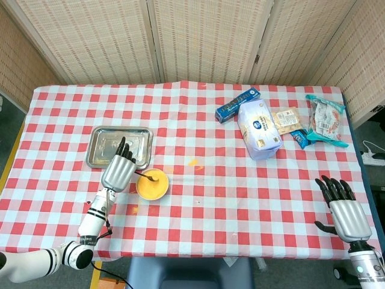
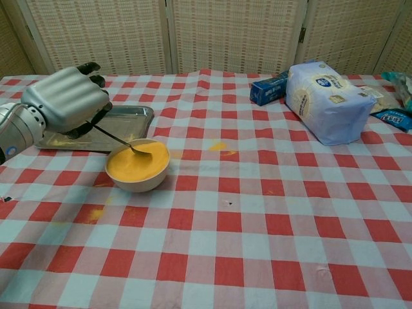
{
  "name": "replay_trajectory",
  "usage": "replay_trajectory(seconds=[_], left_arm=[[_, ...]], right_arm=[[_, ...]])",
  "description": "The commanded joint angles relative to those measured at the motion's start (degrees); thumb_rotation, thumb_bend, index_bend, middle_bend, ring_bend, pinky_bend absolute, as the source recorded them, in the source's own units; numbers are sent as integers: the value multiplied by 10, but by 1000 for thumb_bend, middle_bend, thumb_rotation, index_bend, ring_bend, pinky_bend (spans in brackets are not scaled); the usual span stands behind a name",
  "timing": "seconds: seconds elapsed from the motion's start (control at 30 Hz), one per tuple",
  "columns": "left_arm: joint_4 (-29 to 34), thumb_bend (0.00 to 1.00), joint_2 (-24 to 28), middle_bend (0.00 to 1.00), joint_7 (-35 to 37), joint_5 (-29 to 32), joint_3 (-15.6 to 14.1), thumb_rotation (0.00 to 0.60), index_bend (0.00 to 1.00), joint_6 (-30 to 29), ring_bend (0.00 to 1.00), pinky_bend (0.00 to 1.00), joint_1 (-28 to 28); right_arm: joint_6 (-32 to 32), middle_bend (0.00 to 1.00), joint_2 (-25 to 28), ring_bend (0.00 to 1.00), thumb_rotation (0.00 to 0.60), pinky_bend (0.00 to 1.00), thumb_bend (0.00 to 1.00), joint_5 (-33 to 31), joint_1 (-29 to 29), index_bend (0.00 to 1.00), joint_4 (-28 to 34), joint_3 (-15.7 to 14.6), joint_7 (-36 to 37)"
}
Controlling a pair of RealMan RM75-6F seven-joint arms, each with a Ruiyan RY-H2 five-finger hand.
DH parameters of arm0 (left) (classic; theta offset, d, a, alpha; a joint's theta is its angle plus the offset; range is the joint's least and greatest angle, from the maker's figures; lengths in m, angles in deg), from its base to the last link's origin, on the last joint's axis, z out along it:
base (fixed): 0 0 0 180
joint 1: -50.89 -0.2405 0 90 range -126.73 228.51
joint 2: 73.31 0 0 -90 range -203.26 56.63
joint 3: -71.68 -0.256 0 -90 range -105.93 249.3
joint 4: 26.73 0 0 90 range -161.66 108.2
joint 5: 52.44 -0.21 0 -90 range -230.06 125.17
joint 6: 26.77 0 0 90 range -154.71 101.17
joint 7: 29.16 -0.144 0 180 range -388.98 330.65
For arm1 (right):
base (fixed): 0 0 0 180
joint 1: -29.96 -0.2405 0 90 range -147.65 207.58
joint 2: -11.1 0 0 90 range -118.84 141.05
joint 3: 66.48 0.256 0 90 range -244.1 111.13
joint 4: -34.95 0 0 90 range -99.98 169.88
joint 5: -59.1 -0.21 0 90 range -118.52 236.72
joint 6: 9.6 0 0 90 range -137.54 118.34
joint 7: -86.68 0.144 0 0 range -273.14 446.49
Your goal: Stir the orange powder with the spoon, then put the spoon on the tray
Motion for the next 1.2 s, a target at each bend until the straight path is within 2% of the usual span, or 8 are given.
replay_trajectory(seconds=[0.03,0.23,0.5,0.77,0.93,1.2], left_arm=[[1,787,6,382,0,-3,-8,600,831,4,154,50,-5],[10,783,15,381,-5,-9,-21,600,831,6,154,50,-13],[65,778,45,379,0,-12,-33,600,831,0,154,50,-29],[113,781,70,378,22,-48,-25,600,831,-43,154,50,-44],[155,778,90,378,10,-33,-28,600,831,-37,154,50,-52],[135,774,72,378,-14,1,-25,600,831,-5,154,50,-42]], right_arm=[[2,0,2,0,600,0,37,5,0,0,2,-3,5],[4,0,3,0,600,0,37,11,1,0,3,-5,5],[8,0,4,0,600,0,37,18,2,0,5,-7,6],[14,0,7,0,600,0,37,30,5,0,9,-12,8],[19,0,9,0,600,0,37,39,7,0,10,-15,13],[30,0,13,0,600,0,37,46,11,0,8,-16,21]])
